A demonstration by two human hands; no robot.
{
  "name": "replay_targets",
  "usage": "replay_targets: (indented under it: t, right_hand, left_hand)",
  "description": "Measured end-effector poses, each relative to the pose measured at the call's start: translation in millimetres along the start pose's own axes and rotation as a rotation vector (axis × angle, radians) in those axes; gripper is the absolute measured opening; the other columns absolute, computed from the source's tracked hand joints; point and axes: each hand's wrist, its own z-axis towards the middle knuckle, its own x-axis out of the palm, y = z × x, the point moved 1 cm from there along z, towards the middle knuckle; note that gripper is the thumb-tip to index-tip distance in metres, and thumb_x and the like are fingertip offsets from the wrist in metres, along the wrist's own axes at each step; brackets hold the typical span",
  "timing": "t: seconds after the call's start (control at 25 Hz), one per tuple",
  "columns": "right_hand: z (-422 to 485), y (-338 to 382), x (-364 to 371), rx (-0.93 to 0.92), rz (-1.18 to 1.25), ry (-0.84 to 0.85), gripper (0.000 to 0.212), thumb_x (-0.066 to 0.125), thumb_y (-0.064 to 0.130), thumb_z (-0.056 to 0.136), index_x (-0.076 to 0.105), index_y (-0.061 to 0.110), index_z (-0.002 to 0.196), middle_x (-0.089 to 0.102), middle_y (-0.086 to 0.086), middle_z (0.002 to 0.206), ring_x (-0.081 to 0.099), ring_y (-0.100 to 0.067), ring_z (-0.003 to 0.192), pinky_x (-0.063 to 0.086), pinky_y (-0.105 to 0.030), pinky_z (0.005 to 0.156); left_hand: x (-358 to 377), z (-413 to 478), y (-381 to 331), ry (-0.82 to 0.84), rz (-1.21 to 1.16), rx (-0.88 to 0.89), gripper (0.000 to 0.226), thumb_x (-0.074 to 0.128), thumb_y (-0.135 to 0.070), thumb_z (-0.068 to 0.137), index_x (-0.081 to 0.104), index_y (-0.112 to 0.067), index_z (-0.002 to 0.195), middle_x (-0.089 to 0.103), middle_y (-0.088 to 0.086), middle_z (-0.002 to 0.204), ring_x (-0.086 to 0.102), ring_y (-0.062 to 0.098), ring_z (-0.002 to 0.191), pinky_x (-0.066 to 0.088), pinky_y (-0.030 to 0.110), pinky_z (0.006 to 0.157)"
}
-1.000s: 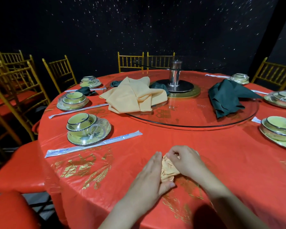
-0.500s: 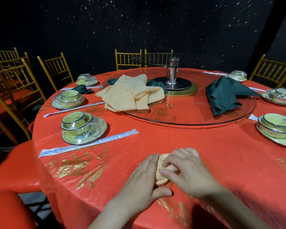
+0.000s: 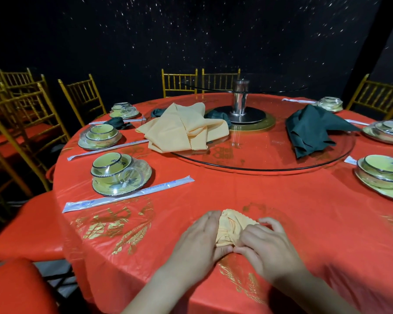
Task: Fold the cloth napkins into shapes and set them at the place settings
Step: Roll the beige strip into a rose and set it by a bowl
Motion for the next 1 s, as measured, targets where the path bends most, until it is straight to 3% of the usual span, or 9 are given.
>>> replay_targets:
  t: [0.16, 0.24, 0.36, 0.44, 0.56, 0.64, 0.76, 0.88, 1.0]
  right_hand:
    - [3, -7, -9, -0.023, 0.063, 0.138, 0.015, 0.053, 0.047, 0.085, 0.053, 0.031, 0.084, 0.055, 0.006, 0.124, 0.051, -0.011, 0.11, 0.036, -0.028, 0.095]
    - [3, -7, -8, -0.024, 0.052, 0.206, 0.024, 0.054, 0.052, 0.082, 0.047, 0.032, 0.093, 0.052, 0.007, 0.134, 0.049, -0.007, 0.116, 0.039, -0.025, 0.096]
    - [10, -2, -4, 0.06, 0.073, 0.214, 0.042, 0.052, 0.055, 0.08, 0.045, 0.031, 0.113, 0.056, 0.015, 0.121, 0.051, -0.003, 0.108, 0.035, -0.021, 0.093]
    - [18, -2, -1, 0.062, 0.109, 0.202, 0.039, 0.053, 0.052, 0.082, 0.048, 0.032, 0.115, 0.056, 0.018, 0.115, 0.053, -0.003, 0.105, 0.036, -0.022, 0.09]
    - [33, -3, -7, 0.302, 0.577, 0.186, 0.029, 0.063, 0.044, 0.078, 0.06, 0.031, 0.104, 0.062, 0.021, 0.101, 0.056, 0.005, 0.095, 0.041, -0.016, 0.084]
    - [44, -1, -11, 0.494, 0.938, 0.246, 0.028, 0.065, 0.042, 0.075, 0.065, 0.024, 0.096, 0.069, 0.011, 0.091, 0.061, 0.001, 0.086, 0.045, -0.019, 0.079]
    - [51, 2, -8, 0.708, 1.125, 0.375, 0.044, 0.076, 0.05, 0.07, 0.069, 0.013, 0.092, 0.073, -0.006, 0.091, 0.066, -0.015, 0.085, 0.047, -0.032, 0.082]
    - [58, -1, 3, 0.878, 0.858, 0.373, 0.033, 0.077, 0.049, 0.069, 0.07, 0.019, 0.082, 0.07, -0.005, 0.08, 0.062, -0.016, 0.072, 0.047, -0.034, 0.07]
    - [62, -3, 11, 0.736, 0.485, 0.299, 0.013, 0.068, 0.042, 0.081, 0.069, 0.028, 0.081, 0.062, 0.009, 0.074, 0.053, -0.004, 0.066, 0.042, -0.027, 0.064]
  left_hand:
    - [-17, 1, 7, 0.165, -0.16, 0.018, 0.099, 0.066, -0.044, 0.083, -0.008, -0.03, 0.148, -0.007, -0.013, 0.153, -0.006, 0.0, 0.143, 0.006, 0.016, 0.115]
    - [-24, 0, 14, 0.12, -0.191, 0.052, 0.094, 0.07, -0.033, 0.083, -0.001, -0.039, 0.145, -0.007, -0.019, 0.151, -0.004, -0.01, 0.139, 0.006, 0.007, 0.11]
    - [-27, -4, 19, 0.008, -0.144, 0.162, 0.071, 0.066, -0.035, 0.083, 0.031, -0.03, 0.145, 0.023, -0.016, 0.149, 0.022, -0.01, 0.133, 0.019, 0.005, 0.105]
    - [-32, -2, 21, -0.01, -0.168, 0.169, 0.061, 0.06, -0.046, 0.083, 0.045, -0.024, 0.138, 0.044, -0.012, 0.135, 0.04, -0.006, 0.122, 0.029, 0.008, 0.1]
    - [-50, 2, 19, 0.009, -0.341, 0.013, 0.032, 0.059, -0.052, 0.082, 0.062, -0.035, 0.109, 0.066, -0.016, 0.094, 0.059, -0.004, 0.084, 0.044, 0.015, 0.077]
    - [-58, 7, 15, 0.064, -0.56, -0.161, 0.026, 0.056, -0.048, 0.085, 0.062, -0.024, 0.077, 0.06, -0.01, 0.055, 0.052, 0.002, 0.05, 0.041, 0.021, 0.053]
    - [-61, 12, 12, 0.129, -0.633, -0.411, 0.048, 0.054, -0.045, 0.091, 0.057, -0.006, 0.062, 0.05, -0.002, 0.042, 0.043, 0.008, 0.039, 0.036, 0.023, 0.046]
    - [-65, 12, 12, 0.201, -0.636, -0.635, 0.045, 0.052, -0.045, 0.092, 0.057, -0.008, 0.067, 0.053, 0.005, 0.048, 0.048, 0.012, 0.037, 0.039, 0.021, 0.038]
    - [-66, 9, 23, 0.12, -0.632, -0.7, 0.03, 0.06, -0.027, 0.091, 0.055, -0.011, 0.067, 0.054, 0.0, 0.049, 0.05, 0.009, 0.035, 0.043, 0.02, 0.036]
